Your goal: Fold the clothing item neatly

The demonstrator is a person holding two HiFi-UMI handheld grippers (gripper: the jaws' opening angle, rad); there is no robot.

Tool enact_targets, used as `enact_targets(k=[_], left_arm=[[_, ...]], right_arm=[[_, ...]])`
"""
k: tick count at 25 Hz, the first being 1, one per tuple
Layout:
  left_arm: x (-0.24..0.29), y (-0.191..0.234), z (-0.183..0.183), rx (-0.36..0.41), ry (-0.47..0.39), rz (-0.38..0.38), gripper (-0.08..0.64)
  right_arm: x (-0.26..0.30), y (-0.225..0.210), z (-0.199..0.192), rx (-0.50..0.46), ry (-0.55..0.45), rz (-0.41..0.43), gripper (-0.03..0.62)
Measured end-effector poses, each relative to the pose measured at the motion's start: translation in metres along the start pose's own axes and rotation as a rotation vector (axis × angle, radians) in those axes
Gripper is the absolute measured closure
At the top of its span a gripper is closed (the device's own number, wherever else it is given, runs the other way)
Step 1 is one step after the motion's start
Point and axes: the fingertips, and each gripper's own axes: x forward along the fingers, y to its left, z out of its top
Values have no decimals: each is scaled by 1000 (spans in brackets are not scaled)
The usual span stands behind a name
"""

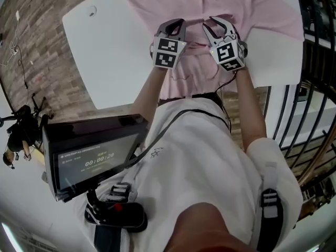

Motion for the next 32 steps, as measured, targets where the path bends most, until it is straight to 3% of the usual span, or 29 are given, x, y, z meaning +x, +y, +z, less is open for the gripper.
enact_targets(k=[5, 6, 7, 8, 11, 14, 22, 26, 29, 32], left_arm=[[-9, -17, -3, 7, 0, -24, 557], [-9, -20, -5, 7, 3, -31, 557], [-7, -23, -8, 5, 8, -39, 557], [-4, -26, -11, 2, 14, -48, 557], [10, -38, -14, -2, 27, -75, 557], [9, -48, -13, 0, 19, -94, 557], [-7, -70, -14, -8, 14, -126, 557], [-12, -82, -26, -6, 31, -142, 557], [-14, -89, -29, 14, 40, -155, 557], [-16, -96, -33, 22, 49, -171, 557]], right_arm=[[13, -4, -18, -46, 99, -32, 476], [15, -7, -19, -41, 107, -39, 500], [17, -10, -19, -28, 107, -39, 568], [18, -14, -18, -11, 102, -33, 574], [12, -37, -13, 61, 60, -35, 575], [-2, -71, -4, 133, 16, -98, 575], [10, -152, -36, 142, 72, -190, 575], [20, -173, -56, 125, 116, -196, 574], [17, -185, -60, 114, 121, -254, 572], [0, -183, -58, 177, 76, -264, 548]])
